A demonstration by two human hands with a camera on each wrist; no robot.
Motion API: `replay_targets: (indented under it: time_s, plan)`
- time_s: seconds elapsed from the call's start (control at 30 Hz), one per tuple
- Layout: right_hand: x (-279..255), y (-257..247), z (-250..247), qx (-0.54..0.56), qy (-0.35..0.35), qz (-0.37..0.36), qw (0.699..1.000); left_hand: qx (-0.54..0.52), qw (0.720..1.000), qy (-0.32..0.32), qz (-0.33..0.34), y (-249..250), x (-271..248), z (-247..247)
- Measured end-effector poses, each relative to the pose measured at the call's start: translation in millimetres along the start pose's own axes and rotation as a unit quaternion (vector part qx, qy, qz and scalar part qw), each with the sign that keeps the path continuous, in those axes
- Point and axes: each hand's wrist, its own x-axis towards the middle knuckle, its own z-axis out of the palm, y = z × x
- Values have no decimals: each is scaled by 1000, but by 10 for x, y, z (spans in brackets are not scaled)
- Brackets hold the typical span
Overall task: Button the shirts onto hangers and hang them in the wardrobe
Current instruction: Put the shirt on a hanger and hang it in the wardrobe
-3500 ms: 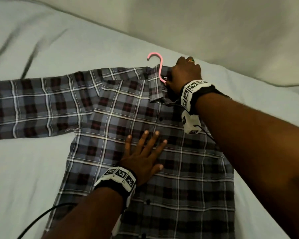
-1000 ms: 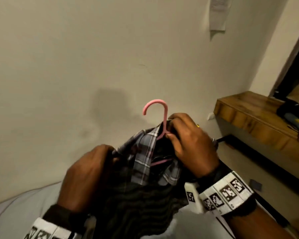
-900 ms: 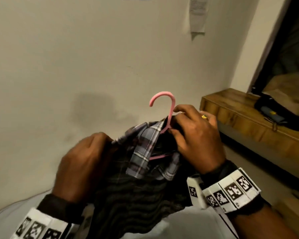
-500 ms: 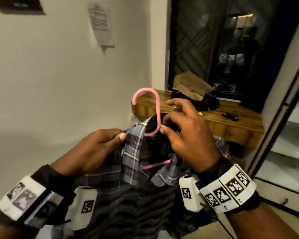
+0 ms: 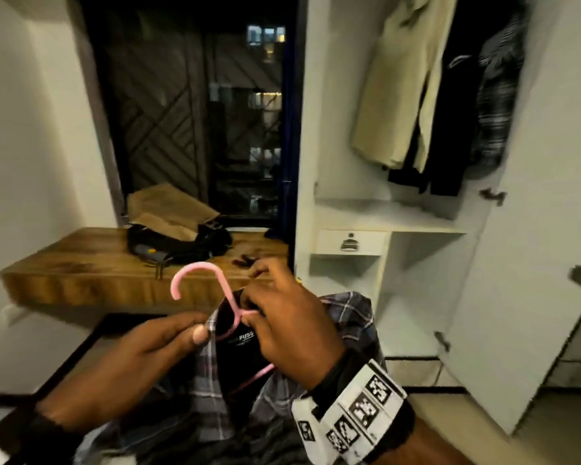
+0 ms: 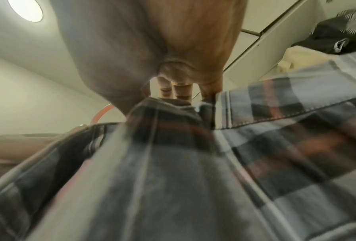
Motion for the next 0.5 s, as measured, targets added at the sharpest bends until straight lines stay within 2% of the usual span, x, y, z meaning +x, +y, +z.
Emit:
replay_targets:
  time_s: [0.13,0.2,0.23,0.3,0.33,0.43,0.5]
  plan:
    - [-165,716,-314,-24,7,37,999,139,987,-41,69,-7,662,539]
    - [-243,965,-508,37,15,46,998,77,992,-27,98,55,951,783]
    - [-287,1089,-628,109,20,60,992,23,994,-20,103,94,1087,895]
    - [-386,1397,-882,225,28,113,967,-58,992,-22,110,157,1389,1054]
    - [-445,1583,-1001,228,20,137,964,-67,991,-22,112,191,1539,1111]
    - [-583,2094,-1271,31,-29,165,985,-97,988,-33,119,295,1970,1200]
    - [-635,2319,-1375,-26,-32,186,982,-116,984,-91,102,407,2283,1243]
